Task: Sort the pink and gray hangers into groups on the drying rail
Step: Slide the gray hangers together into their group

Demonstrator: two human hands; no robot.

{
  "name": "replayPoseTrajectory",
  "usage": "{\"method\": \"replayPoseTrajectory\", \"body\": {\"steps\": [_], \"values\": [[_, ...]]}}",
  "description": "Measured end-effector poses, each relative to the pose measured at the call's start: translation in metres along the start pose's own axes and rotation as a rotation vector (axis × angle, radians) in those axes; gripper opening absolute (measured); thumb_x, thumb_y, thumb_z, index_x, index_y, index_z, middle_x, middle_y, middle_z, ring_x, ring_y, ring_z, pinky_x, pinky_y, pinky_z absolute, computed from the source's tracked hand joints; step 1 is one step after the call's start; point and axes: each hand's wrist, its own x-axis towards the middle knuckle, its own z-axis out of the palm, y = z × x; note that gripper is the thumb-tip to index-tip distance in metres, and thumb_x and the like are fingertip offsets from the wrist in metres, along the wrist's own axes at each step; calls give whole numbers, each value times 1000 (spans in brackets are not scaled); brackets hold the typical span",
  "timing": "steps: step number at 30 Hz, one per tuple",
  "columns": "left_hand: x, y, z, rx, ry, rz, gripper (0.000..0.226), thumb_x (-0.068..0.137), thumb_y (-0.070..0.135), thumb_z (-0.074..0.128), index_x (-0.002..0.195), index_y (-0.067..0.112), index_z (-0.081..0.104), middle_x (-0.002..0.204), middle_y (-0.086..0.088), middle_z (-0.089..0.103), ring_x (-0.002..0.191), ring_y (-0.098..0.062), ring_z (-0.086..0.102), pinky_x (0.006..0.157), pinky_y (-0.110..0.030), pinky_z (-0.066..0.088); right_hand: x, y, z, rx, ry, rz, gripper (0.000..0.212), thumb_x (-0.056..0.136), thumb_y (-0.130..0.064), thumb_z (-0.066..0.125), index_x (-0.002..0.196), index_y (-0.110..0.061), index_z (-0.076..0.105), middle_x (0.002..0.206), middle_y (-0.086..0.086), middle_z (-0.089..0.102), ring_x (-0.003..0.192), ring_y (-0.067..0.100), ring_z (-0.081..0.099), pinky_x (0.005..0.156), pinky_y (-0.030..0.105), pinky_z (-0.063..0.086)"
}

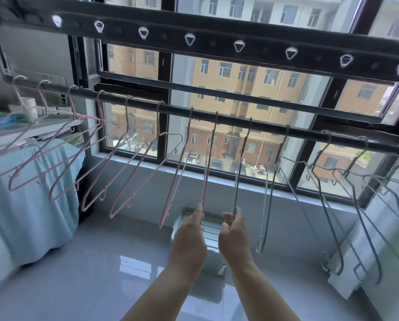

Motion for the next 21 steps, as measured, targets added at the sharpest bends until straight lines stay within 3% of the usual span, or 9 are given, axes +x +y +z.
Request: {"method": "replayPoseTrajectory", "body": {"steps": [5,10,15,18,21], "values": [[-3,-3,-2,-1,19,-12,57,89,-2,35,141,21,29,138,4,48,122,-6,46,99,-17,36,-4,2,0,7,23,-37,59,84,15,28,140,-2,22,118,14,54,103,23,51,93,31,39],[-5,-4,-9,21,1,-7,60,87,-4,33,141,22,27,138,3,48,121,-8,49,100,-19,38,-4,3,1,29,23,-34,65,80,20,26,141,0,19,117,17,55,115,28,50,99,34,37],[-9,-7,-21,32,12,1,59,89,-2,34,142,24,27,139,5,46,127,-6,40,94,-5,26,-7,3,6,37,51,-21,60,82,17,33,139,-1,25,119,17,55,110,31,51,91,36,39],[-15,-8,-30,37,-19,22,59,90,-2,34,142,25,25,141,4,43,128,-8,40,101,-12,28,-16,3,7,47,59,2,56,86,12,36,139,-1,25,127,18,50,118,30,46,100,37,34],[-23,-11,-39,54,-88,65,62,89,-3,34,143,23,20,144,4,38,131,-8,33,103,-8,20,-30,2,6,31,106,7,62,83,15,35,141,0,21,135,20,45,126,30,42,105,35,29]]}}
